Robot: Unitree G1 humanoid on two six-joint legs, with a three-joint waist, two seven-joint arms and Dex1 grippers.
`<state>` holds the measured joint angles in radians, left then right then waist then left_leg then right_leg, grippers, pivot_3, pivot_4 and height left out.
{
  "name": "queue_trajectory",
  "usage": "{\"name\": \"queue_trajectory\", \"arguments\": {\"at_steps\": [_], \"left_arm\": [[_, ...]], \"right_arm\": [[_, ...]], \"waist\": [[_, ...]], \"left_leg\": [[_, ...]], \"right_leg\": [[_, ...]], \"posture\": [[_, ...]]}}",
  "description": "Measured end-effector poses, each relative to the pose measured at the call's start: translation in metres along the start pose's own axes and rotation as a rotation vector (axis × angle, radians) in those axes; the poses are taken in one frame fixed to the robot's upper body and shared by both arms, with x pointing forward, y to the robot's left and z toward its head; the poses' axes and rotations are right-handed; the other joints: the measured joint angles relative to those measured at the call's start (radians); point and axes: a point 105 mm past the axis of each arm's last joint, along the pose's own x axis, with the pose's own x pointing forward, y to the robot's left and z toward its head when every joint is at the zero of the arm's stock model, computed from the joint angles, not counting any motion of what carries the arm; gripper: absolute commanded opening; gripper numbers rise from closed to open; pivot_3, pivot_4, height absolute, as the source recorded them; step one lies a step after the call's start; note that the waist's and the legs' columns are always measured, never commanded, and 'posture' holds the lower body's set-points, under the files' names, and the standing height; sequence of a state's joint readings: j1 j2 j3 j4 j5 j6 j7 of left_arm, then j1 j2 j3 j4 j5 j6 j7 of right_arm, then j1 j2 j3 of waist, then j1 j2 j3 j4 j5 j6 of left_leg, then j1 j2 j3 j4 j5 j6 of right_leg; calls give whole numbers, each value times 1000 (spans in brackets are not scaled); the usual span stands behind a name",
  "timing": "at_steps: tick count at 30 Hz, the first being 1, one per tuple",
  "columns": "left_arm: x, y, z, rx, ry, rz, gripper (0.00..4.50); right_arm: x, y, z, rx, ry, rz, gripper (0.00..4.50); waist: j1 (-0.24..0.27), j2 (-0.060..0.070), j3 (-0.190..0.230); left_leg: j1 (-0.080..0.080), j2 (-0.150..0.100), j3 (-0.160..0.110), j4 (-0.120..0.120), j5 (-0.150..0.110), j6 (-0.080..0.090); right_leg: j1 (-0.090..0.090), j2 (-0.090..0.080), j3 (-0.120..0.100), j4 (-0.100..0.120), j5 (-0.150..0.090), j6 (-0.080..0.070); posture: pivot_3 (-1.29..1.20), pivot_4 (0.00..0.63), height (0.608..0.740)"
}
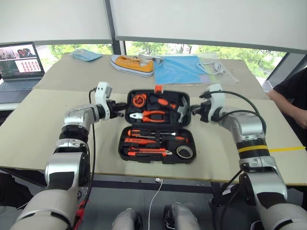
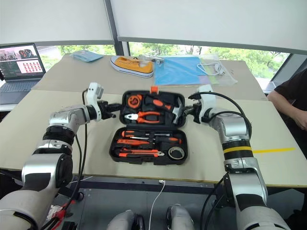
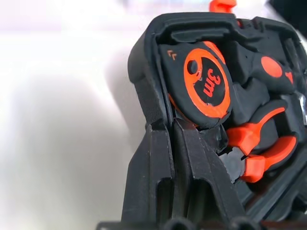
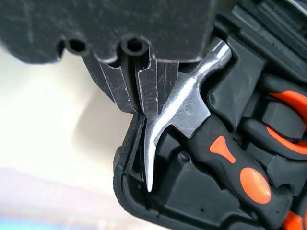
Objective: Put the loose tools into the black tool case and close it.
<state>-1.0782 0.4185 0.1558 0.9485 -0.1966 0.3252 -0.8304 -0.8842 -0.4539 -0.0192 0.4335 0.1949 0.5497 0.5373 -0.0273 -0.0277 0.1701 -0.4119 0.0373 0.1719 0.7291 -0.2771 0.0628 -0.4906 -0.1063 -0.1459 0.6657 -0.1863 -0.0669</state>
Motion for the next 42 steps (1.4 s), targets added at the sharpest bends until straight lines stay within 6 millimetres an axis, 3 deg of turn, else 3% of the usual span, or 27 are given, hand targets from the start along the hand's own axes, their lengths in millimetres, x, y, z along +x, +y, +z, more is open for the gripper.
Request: {"name": "queue_trajectory", "arguments": {"at_steps": [3, 6, 8, 11, 14, 18, 19, 20, 22, 24, 25, 27, 30, 31, 33, 34, 37, 39, 42], "left_arm": [[5, -4, 23, 155, -128, 34, 0], [4, -7, 33, 260, -212, 66, 0], [4, -8, 30, 304, -231, 79, 0], [2, -12, 9, 363, -226, 89, 0], [-5, -15, 5, 407, -251, 99, 0], [-24, -16, -18, 417, -238, 116, 0], [-29, -16, -23, 400, -225, 121, 756], [-35, -14, -27, 381, -212, 130, 911], [-58, -5, -36, 333, -158, 162, 1691], [-84, 10, -35, 286, -113, 209, 2300], [-102, 16, -27, 255, -81, 203, 2709], [-127, 17, -10, 245, -20, 148, 2709], [-142, 9, 3, 227, 64, 13, 2709], [-138, 7, 3, 231, 91, -29, 2748], [-123, 13, 1, 276, 140, -63, 2195], [-110, 17, 2, 309, 153, -67, 2010], [-60, 13, 2, 440, 193, -126, 874], [-32, 2, 0, 524, 225, -174, 93], [-6, -12, -3, 615, 249, -212, 93]], "right_arm": [[-3, -7, 23, -115, -128, -69, 18], [-10, -6, 34, -196, -230, -98, 18], [-15, -4, 28, -219, -261, -110, 18], [-22, 4, -1, -243, -266, -122, 18], [-34, 14, -9, -318, -328, -139, 18], [-56, 37, -34, -509, -382, -129, 18], [-60, 42, -39, -522, -381, -112, 746], [-63, 46, -43, -523, -376, -99, 880], [-75, 51, -49, -521, -344, -51, 1598], [-88, 44, -45, -498, -306, -20, 2162], [-98, 39, -39, -461, -275, 21, 2236], [-117, 40, -33, -399, -200, 134, 2236], [-136, 61, -40, -294, -84, 337, 2236], [-140, 69, -45, -275, -49, 394, 1974], [-145, 82, -54, -264, 14, 487, 1638], [-147, 88, -59, -253, 37, 526, 1185], [-148, 110, -74, -257, 100, 644, 149], [-147, 116, -82, -282, 137, 675, 0], [-143, 120, -86, -317, 158, 688, 0]], "waist": [[1, 0, 0], [-2, 0, 0], [-2, 0, 0], [-1, 0, 0], [-1, 0, 0], [-3, 0, -1], [-5, 0, -1], [-7, 0, -1], [-16, 0, 0], [-19, -1, 0], [-17, -1, 1], [-8, -1, 1], [17, 1, -1], [28, 1, -1], [47, 1, -1], [55, 0, -1], [68, 0, -2], [66, -1, -2], [51, -1, -2]], "left_leg": [[-3, -3, 0, -3, 1, 0], [-2, -4, 0, -10, 2, 1], [-2, -4, 0, -13, 2, 1], [-3, -4, 0, -15, 2, 1], [1, -4, 0, -16, 2, 1], [19, -1, 0, -19, 1, 1], [21, -1, 0, -19, 1, 0], [22, -1, 0, -19, 2, 0], [23, 1, -1, -19, 2, 0], [23, 2, -1, -18, 2, -1], [23, 3, -2, -18, 3, -2], [25, 4, -5, -18, 3, -2], [31, 6, -6, -19, -7, -6], [30, 6, -6, -18, -10, -3], [28, 5, -7, -18, -10, -2], [27, 5, -8, -17, -10, -1], [20, 3, -8, -12, -6, 5], [17, 0, -7, -12, -7, 8], [10, -4, -7, -8, -9, 13]], "right_leg": [[-2, 0, -2, -2, 1, -1], [-2, 1, -2, -2, 0, -1], [-1, 2, -3, -4, 0, -1], [-1, 8, -3, -8, 0, -1], [2, 8, -3, -9, 0, 0], [20, 5, 0, -17, -7, 11], [22, 4, 0, -17, -7, 11], [23, 4, 1, -17, -7, 11], [23, 2, 2, -16, -6, 12], [23, 3, 2, -14, -6, 12], [23, 3, 1, -13, -6, 12], [26, 4, -1, -13, -7, 11], [32, 6, -4, -19, -8, 9], [33, 6, -4, -19, -8, 9], [32, 6, -4, -20, -8, 9], [32, 7, -4, -21, -8, 10], [30, 11, -3, -23, -7, 10], [29, 12, -2, -25, -8, 10], [24, 12, -1, -24, -6, 10]], "posture": [[0, 150, 718], [0, 150, 718], [0, 150, 718], [0, 150, 718], [0, 150, 718], [0, 150, 718], [0, 150, 718], [0, 150, 718], [0, 150, 718], [0, 150, 718], [0, 150, 718], [0, 150, 718], [0, 150, 718], [0, 150, 718], [0, 150, 718], [0, 150, 718], [0, 150, 718], [0, 150, 718], [0, 150, 718]]}}
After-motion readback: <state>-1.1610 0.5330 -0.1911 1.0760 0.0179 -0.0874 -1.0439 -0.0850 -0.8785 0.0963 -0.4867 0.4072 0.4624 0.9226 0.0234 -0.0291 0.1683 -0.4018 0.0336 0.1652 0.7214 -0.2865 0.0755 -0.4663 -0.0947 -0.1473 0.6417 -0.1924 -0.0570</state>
